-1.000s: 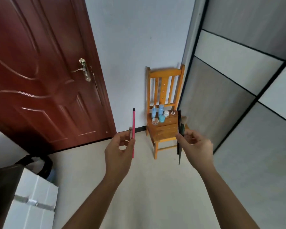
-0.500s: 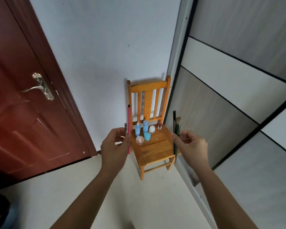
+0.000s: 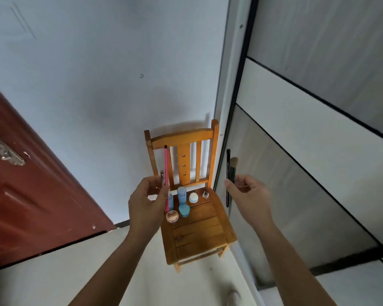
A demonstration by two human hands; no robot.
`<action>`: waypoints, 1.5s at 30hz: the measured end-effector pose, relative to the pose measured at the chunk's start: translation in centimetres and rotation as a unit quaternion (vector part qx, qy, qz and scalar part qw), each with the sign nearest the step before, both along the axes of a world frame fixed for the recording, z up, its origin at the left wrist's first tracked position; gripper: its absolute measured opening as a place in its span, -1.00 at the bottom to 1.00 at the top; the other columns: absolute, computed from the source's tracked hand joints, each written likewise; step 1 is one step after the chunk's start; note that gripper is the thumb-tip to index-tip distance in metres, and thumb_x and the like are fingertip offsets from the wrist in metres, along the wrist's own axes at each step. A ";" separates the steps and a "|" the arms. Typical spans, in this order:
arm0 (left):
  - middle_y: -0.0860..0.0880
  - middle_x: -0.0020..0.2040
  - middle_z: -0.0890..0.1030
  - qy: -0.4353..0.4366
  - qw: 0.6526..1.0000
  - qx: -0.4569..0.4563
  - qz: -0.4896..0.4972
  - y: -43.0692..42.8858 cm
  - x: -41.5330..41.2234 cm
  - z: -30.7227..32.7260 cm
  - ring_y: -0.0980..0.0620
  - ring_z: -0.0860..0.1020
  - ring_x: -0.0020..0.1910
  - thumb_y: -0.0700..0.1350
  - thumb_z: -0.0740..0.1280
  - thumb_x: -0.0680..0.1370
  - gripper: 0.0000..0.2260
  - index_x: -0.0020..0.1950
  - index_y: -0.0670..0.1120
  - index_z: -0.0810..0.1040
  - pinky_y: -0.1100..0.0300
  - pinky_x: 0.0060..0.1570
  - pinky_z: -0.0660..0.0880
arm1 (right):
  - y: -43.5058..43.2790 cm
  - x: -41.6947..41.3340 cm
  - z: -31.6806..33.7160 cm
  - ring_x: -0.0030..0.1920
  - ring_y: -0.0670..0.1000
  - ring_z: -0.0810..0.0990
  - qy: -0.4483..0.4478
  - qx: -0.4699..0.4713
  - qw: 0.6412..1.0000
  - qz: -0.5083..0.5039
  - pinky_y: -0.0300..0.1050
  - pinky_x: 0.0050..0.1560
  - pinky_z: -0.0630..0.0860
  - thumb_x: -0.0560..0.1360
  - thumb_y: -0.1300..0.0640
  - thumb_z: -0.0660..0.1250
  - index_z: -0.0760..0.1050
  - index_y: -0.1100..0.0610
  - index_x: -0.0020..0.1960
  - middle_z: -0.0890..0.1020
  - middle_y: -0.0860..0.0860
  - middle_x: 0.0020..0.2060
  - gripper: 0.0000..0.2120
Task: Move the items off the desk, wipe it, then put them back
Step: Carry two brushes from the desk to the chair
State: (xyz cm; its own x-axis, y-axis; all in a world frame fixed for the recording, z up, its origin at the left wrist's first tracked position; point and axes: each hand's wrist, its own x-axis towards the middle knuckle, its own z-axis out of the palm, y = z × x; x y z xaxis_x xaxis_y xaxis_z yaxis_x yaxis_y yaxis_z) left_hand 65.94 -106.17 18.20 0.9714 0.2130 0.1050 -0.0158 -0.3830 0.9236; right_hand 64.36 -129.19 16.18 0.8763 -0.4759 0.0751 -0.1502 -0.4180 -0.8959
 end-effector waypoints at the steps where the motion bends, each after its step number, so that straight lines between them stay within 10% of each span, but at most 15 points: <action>1: 0.11 -0.04 0.61 0.003 1.000 0.000 0.018 -1.2 0.9 -0.2 0.13 0.56 -0.03 -0.12 0.39 0.56 -0.88 0.07 0.02 0.55 0.23 -0.09 0.53 | -1.3 1.6 -0.3 -0.22 -0.28 0.62 0.000 0.002 1.000 0.017 -0.47 -0.35 0.44 0.48 -0.16 0.44 0.59 -0.20 -0.12 0.64 -0.34 -0.28 -0.92; 18: 0.16 -0.09 0.59 0.039 0.996 0.017 0.074 -6.4 13.2 -7.9 0.13 0.58 -0.07 -0.14 0.38 0.56 -0.91 0.05 -0.03 0.55 0.44 -0.22 0.46 | -6.5 16.3 -8.4 -0.15 -0.38 0.61 0.041 0.003 0.995 0.094 -0.57 -0.29 0.43 0.48 -0.14 0.44 0.61 -0.10 -0.02 0.62 -0.37 -0.30 -0.85; 37: 0.22 -0.08 0.62 0.341 0.928 -0.066 0.132 -5.9 11.5 -47.4 0.14 0.62 -0.08 0.02 0.36 0.57 -0.96 -0.03 0.13 0.52 0.46 -0.28 0.45 | 0.2 16.8 -46.7 -0.24 -0.23 0.61 0.296 0.009 0.947 0.122 -0.35 -0.22 0.42 0.50 -0.21 0.42 0.59 -0.10 -0.11 0.62 -0.29 -0.30 -0.81; 45: 0.12 -0.01 0.61 0.401 0.904 -0.040 0.141 -6.5 12.2 -55.5 0.06 0.60 0.05 -0.08 0.38 0.58 -0.90 0.07 0.05 0.55 0.07 0.10 0.55 | 1.8 17.7 -54.2 -0.24 -0.22 0.54 0.368 -0.018 0.917 0.154 -0.37 -0.31 0.37 0.55 -0.13 0.40 0.61 -0.01 0.02 0.50 -0.31 -0.31 -0.80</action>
